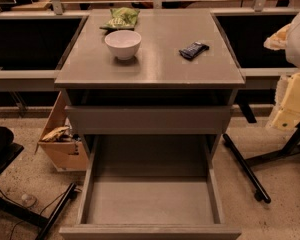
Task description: Close middle drawer
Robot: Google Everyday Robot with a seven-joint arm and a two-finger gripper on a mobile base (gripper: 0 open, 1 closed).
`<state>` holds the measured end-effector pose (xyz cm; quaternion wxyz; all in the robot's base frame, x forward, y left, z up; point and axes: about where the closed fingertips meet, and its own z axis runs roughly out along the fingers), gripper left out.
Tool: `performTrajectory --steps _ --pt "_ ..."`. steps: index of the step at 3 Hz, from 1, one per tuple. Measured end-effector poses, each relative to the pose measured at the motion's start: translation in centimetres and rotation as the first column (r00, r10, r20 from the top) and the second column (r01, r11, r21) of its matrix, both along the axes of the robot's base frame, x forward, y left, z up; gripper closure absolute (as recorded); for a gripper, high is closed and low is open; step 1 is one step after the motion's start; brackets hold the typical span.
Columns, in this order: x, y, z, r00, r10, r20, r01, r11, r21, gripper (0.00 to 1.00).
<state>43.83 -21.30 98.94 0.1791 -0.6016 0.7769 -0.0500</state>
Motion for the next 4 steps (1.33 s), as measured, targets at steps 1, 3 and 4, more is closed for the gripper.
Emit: performTrajectory --steps 1,3,4 --pt "0.0 0.0 0.0 1.0000 0.000 0.000 0.000 1.000 0.000 0.00" --pt "-0.9 1.2 -4.8 0.9990 -0.044 0.010 0.045 0.997 -0.056 0.00" --pt "-2.0 1.0 -10.9 0.9971 -0.075 -0.010 0.073 0.988 -0.137 0.00"
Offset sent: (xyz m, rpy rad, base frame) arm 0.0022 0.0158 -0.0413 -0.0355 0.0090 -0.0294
